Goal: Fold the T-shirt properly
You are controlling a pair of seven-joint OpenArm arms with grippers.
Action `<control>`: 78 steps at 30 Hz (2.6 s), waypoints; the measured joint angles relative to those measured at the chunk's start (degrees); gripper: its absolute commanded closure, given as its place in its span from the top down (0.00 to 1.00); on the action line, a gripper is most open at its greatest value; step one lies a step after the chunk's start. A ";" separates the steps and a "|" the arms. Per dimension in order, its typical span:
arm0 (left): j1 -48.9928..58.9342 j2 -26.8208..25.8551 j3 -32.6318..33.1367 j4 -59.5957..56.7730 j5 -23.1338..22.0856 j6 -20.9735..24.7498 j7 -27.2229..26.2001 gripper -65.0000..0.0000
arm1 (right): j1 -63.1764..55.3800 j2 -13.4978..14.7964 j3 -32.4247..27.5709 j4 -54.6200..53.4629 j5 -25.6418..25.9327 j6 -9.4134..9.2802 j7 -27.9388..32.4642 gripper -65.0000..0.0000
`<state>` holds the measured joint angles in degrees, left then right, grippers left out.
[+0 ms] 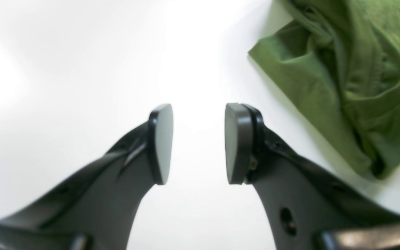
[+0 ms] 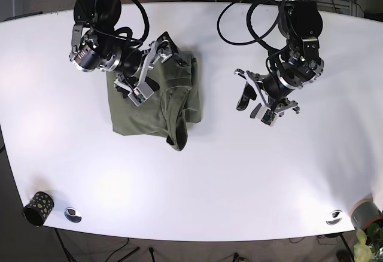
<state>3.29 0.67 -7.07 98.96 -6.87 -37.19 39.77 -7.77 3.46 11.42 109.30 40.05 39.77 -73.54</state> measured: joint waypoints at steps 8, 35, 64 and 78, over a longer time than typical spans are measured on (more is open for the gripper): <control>-0.11 0.11 0.15 0.00 -0.04 0.00 -0.02 0.33 | 4.31 0.50 4.33 -10.34 -1.03 -0.15 2.56 1.00; -0.22 -4.24 14.25 1.70 0.57 0.13 -0.02 0.34 | 6.67 6.08 0.28 -9.51 -0.37 -0.09 3.39 1.00; -6.84 -0.17 27.85 -18.27 -0.87 -0.20 -1.09 0.34 | 27.54 8.00 8.04 -47.12 -26.88 -0.11 23.26 0.26; -12.28 -10.75 27.30 -18.53 -1.27 -0.76 -1.22 0.34 | 17.97 5.81 7.56 -32.35 -27.69 -0.11 21.35 0.26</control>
<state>-8.99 -10.09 20.23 80.42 -8.14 -37.95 38.54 10.20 9.28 18.98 76.95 12.36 39.66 -52.18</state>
